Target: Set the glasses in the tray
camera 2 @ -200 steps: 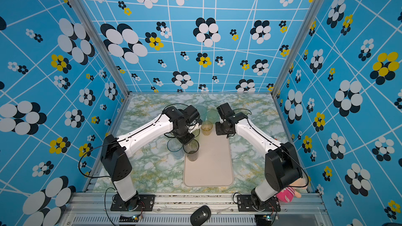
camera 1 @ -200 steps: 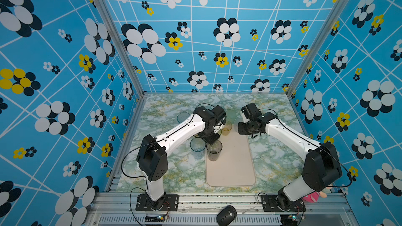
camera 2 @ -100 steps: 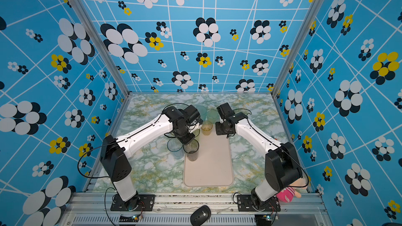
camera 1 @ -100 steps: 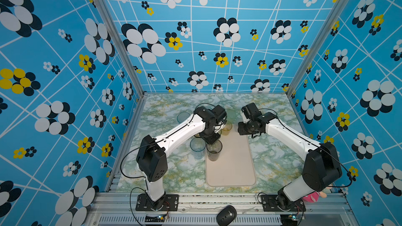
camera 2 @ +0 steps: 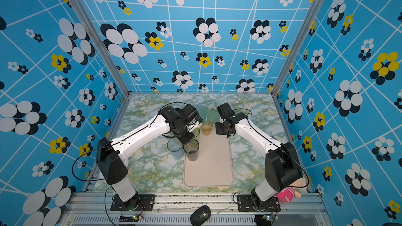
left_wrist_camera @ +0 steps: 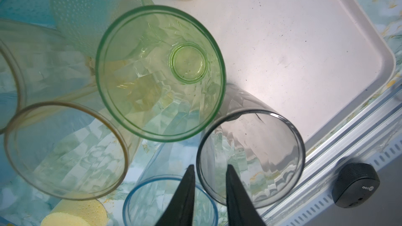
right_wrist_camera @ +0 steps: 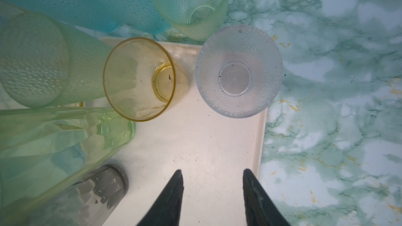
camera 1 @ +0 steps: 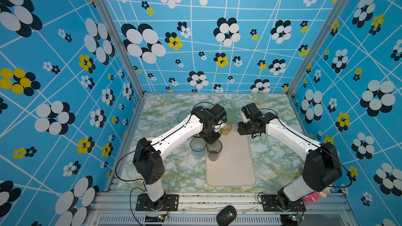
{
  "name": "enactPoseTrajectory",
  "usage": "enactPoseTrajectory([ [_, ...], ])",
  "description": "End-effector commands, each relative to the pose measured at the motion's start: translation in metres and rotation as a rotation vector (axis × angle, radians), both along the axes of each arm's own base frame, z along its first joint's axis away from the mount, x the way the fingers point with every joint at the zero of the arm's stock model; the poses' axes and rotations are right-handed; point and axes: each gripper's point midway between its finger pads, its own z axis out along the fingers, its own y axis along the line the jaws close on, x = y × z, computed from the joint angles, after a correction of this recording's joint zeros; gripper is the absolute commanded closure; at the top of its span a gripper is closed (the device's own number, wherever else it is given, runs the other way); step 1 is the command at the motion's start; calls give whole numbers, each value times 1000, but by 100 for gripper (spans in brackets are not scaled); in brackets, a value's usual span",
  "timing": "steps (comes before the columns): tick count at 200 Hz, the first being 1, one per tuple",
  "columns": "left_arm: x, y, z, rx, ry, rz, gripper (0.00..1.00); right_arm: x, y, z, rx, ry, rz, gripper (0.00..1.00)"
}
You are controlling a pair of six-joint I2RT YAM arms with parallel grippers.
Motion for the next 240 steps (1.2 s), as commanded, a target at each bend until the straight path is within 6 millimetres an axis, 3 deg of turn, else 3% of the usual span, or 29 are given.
enactPoseTrajectory([
  [1,-1,-5,19,-54,-49,-31,73,-4,0,2,-9,3,15,53],
  [31,3,-4,25,-70,-74,-18,72,-6,0,1,-8,7,12,53],
  [52,9,-2,41,-111,-138,1,71,-8,-3,0,-21,13,10,53],
  [92,28,14,102,-250,-352,103,71,-7,-8,9,-24,-18,-7,53],
  [120,40,42,140,-412,-497,263,77,8,5,29,41,-82,0,53],
  [148,49,70,147,-535,-575,391,77,36,4,44,43,-101,-17,55],
  [166,50,83,146,-570,-597,433,75,60,1,50,45,-95,-28,60],
  [180,51,89,146,-598,-593,449,72,75,-1,45,44,-64,-33,63],
  [186,52,91,145,-606,-588,453,71,87,1,53,58,-78,-34,64],
  [240,62,97,134,-631,-547,474,69,129,11,31,40,15,4,70],
])
